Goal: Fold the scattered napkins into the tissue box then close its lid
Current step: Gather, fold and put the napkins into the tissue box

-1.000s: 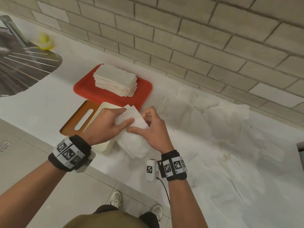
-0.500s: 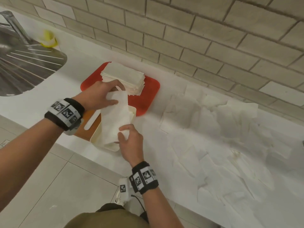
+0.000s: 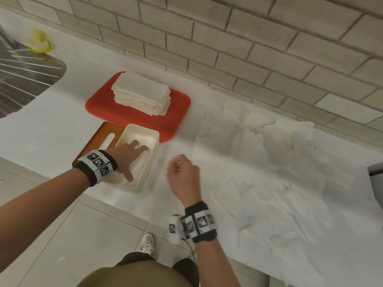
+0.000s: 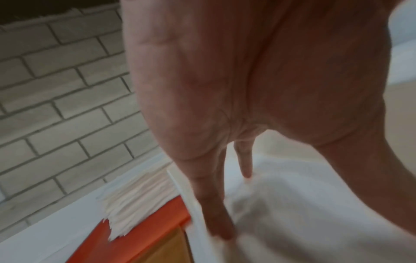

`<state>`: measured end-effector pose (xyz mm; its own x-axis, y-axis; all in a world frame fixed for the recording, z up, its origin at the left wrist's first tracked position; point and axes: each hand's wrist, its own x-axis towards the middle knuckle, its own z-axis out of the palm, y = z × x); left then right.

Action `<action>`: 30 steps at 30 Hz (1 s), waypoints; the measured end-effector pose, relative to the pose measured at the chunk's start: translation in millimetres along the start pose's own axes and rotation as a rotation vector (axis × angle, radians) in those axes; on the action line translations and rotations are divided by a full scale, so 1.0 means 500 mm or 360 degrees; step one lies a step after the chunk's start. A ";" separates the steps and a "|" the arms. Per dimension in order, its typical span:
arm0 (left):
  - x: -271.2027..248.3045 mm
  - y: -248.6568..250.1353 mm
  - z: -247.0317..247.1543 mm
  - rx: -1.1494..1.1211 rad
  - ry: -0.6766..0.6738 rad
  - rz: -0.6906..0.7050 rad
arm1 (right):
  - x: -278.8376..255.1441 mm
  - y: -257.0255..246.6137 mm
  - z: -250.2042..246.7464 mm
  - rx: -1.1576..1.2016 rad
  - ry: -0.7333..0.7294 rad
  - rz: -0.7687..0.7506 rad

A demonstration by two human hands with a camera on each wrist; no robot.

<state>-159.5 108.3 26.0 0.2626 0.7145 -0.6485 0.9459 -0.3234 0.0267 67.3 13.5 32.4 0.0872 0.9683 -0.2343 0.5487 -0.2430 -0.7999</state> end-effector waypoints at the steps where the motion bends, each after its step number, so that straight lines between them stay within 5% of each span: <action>1: -0.005 0.002 -0.007 -0.0017 0.0026 -0.0015 | 0.003 0.044 -0.041 -0.0232 0.0111 -0.0003; 4: -0.044 0.051 -0.050 0.0055 0.0433 -0.0003 | -0.004 0.192 -0.152 -0.0884 0.0133 0.0082; 7: -0.066 0.162 -0.071 -0.0294 0.0889 0.0174 | -0.006 0.306 -0.222 -0.1101 -0.0180 0.0193; 10: -0.004 0.299 -0.051 -0.0486 0.0794 0.0234 | 0.012 0.343 -0.257 -0.0983 -0.0440 0.0159; 15: 0.144 0.460 0.018 -0.0696 0.0349 -0.0163 | 0.058 0.345 -0.299 -0.0952 -0.0612 0.0106; 18: 0.185 0.506 0.053 -0.0819 0.0446 -0.0174 | 0.076 0.355 -0.317 -0.1055 -0.0727 0.0053; 25: 0.199 0.471 0.054 -0.1289 0.0843 0.0022 | 0.045 0.411 -0.391 -0.0542 -0.0316 -0.0334; 30: 0.133 0.409 0.004 -0.1711 0.1084 0.0190 | -0.006 0.344 -0.454 0.0072 -0.0073 -0.0588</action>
<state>50.9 88.6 -13.1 0.0986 0.9911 -0.0889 0.5038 0.0274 0.8634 350.1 -18.0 20.7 -0.1476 0.9877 0.0511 0.4989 0.1190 -0.8585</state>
